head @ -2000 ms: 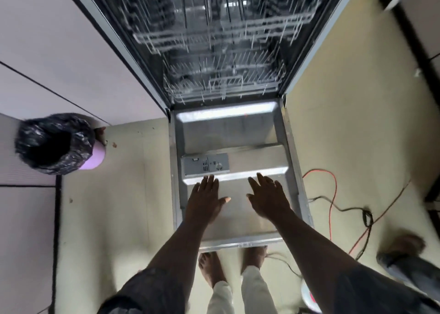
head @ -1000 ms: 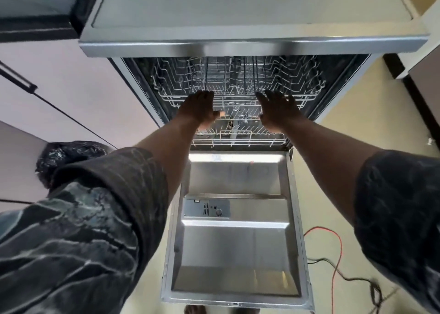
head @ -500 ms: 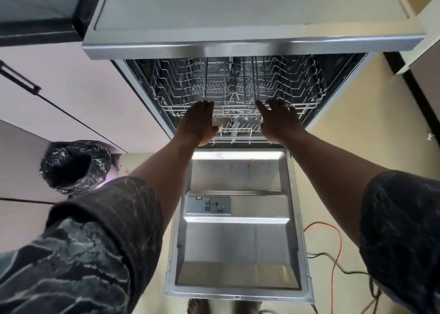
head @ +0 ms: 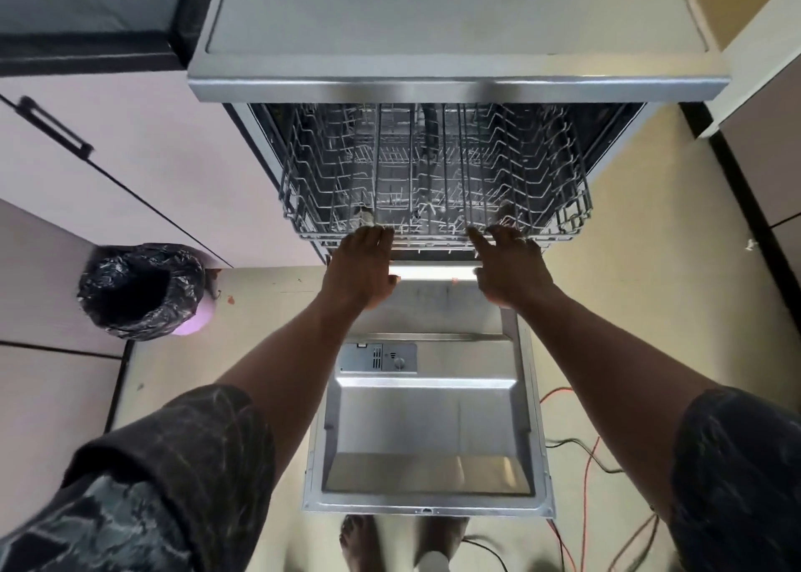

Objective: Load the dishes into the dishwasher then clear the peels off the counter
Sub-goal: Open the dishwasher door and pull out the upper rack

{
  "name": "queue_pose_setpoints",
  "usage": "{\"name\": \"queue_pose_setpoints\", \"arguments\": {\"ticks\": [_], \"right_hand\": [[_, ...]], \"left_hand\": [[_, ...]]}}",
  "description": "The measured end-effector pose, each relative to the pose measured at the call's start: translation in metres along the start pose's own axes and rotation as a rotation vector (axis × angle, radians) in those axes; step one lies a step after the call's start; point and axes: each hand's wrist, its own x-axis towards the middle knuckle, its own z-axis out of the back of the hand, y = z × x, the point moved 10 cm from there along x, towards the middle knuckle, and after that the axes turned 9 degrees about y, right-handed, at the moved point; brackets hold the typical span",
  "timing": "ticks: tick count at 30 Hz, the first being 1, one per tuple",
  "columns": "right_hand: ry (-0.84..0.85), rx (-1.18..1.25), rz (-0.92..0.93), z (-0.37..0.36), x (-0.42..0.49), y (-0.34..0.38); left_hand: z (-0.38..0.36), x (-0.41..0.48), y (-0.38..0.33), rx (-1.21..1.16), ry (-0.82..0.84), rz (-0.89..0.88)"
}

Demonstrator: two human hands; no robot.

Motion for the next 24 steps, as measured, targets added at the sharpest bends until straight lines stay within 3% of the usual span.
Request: {"name": "queue_pose_setpoints", "arguments": {"ticks": [10,24], "right_hand": [[0.012,0.065,0.013,-0.021,-0.059,0.014],[-0.01,0.107,0.029,-0.054,-0.139,0.027]], "left_hand": [[-0.014,-0.058,-0.014,-0.053,0.117,-0.051],[-0.037,-0.131,-0.035,-0.138,0.083,-0.108]]}}
